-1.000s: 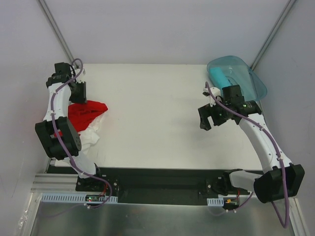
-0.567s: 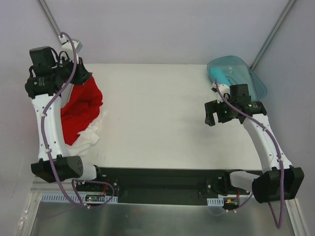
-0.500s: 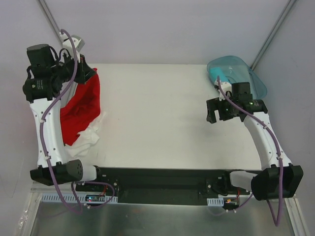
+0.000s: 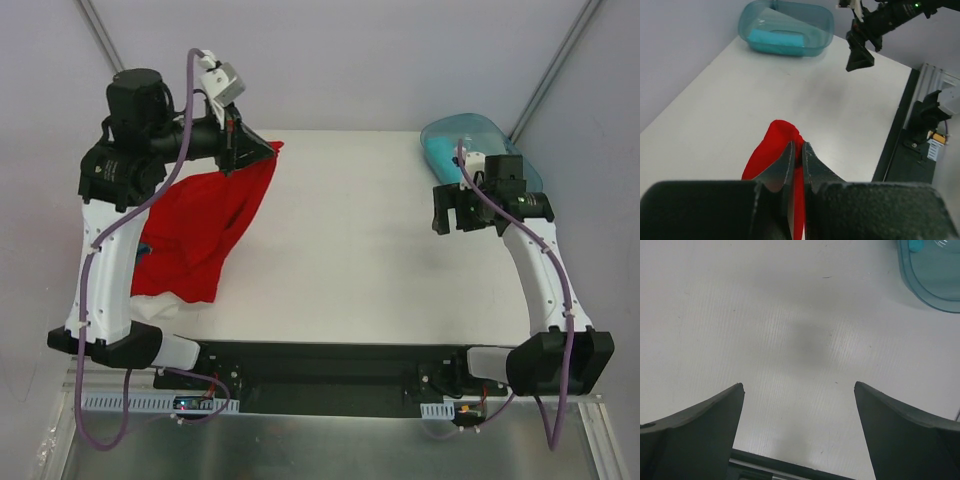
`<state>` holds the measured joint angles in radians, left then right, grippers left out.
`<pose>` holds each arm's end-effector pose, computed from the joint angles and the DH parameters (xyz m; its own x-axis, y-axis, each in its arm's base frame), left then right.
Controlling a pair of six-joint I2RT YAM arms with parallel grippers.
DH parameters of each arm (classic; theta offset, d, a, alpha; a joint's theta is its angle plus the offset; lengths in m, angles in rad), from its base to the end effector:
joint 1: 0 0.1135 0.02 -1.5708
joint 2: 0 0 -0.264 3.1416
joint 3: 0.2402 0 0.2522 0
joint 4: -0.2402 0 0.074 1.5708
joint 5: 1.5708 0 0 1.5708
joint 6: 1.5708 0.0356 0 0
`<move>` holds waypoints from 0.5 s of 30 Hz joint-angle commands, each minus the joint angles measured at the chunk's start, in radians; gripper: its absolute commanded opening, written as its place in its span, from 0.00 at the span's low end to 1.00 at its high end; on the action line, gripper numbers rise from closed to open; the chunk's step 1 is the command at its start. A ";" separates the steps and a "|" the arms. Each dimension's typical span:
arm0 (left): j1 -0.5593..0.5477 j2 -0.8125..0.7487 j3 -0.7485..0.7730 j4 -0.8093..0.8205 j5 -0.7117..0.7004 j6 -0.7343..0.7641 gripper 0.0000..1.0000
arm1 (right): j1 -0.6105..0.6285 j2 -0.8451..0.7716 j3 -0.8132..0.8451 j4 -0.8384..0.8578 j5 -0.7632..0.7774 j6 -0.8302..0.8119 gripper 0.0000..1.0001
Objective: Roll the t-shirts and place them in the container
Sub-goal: Pick up the T-shirt from the center of the board, then place the T-shirt at the center of the board.
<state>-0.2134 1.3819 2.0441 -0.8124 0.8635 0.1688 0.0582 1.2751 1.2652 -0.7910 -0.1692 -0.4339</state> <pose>0.2120 -0.0736 0.5562 0.0024 0.1112 -0.9938 0.8843 0.4638 0.0540 0.2637 0.0214 0.3453 -0.5771 -0.4487 -0.6824 -0.4595 0.8691 -0.1829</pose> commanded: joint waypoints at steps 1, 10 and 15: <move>-0.133 0.054 0.011 0.025 0.022 -0.040 0.00 | -0.037 -0.046 0.042 -0.028 0.033 0.011 0.96; -0.348 0.308 0.163 0.073 0.048 -0.115 0.00 | -0.109 -0.121 -0.009 -0.034 0.034 0.014 0.96; -0.409 0.457 0.353 0.130 0.077 -0.184 0.00 | -0.161 -0.152 -0.038 -0.042 0.033 0.014 0.96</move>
<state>-0.5789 1.7767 2.2551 -0.7887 0.8700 0.0715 -0.0647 1.1580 1.2457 -0.8097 -0.1532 -0.4343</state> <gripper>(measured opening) 0.022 0.958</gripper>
